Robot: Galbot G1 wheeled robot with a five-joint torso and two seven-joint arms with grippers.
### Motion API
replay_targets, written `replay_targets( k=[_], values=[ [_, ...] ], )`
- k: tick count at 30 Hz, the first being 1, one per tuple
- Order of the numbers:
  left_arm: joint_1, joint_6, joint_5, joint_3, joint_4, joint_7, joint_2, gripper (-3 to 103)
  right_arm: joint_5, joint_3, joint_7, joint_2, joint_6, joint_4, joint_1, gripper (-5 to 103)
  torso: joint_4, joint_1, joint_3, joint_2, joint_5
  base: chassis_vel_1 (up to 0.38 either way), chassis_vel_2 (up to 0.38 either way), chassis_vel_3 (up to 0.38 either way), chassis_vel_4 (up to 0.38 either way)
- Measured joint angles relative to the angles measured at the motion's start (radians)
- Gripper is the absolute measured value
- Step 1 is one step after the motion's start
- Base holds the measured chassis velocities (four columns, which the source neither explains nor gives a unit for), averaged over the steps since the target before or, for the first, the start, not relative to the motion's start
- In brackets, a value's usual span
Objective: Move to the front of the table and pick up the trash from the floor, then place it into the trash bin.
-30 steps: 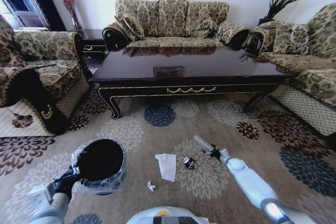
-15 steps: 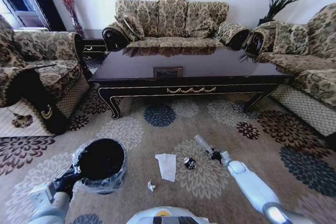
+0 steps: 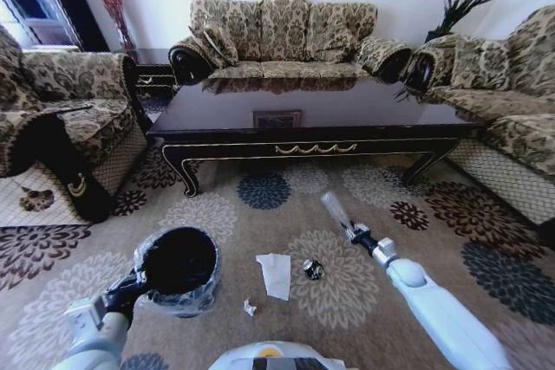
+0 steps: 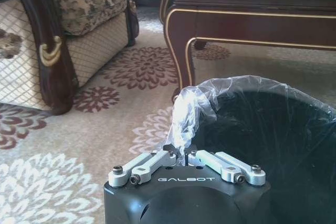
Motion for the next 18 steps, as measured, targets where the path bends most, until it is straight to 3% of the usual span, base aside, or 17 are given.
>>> replay_targets(
  k=[3, 7, 14, 18],
  values=[
    [-0.003, 0.004, -0.008, 0.007, 0.0, 0.001, 0.008, 5, 0.033, 0.016, 0.024, -0.013, 0.002, 0.104, -0.041, 24, 0.0002, 0.0, 0.0, 0.0, -0.0002, 0.0, 0.0, 0.0, 0.0],
    [-0.009, 0.008, -0.022, 0.033, 0.0, 0.018, 0.031, 5, 0.111, 0.032, 0.076, -0.029, 0.016, 0.396, -0.136, 24, 0.0003, 0.0, 0.0, 0.0, -0.0002, 0.0, 0.0, 0.0, 0.0],
    [-0.01, 0.003, -0.032, 0.067, 0.0, 0.069, 0.053, 5, 0.123, -0.005, 0.105, -0.022, 0.049, 0.609, -0.196, 24, 0.0003, 0.0, 0.0, 0.0, -0.0004, 0.0, 0.0, 0.0, 0.0],
    [-0.01, -0.001, -0.037, 0.081, 0.0, 0.1, 0.074, 5, 0.109, -0.044, 0.068, -0.015, 0.086, 0.672, -0.229, 24, 0.0001, 0.0, 0.0, 0.0, -0.0003, 0.0, 0.0, 0.0, 0.0]
  ],
)
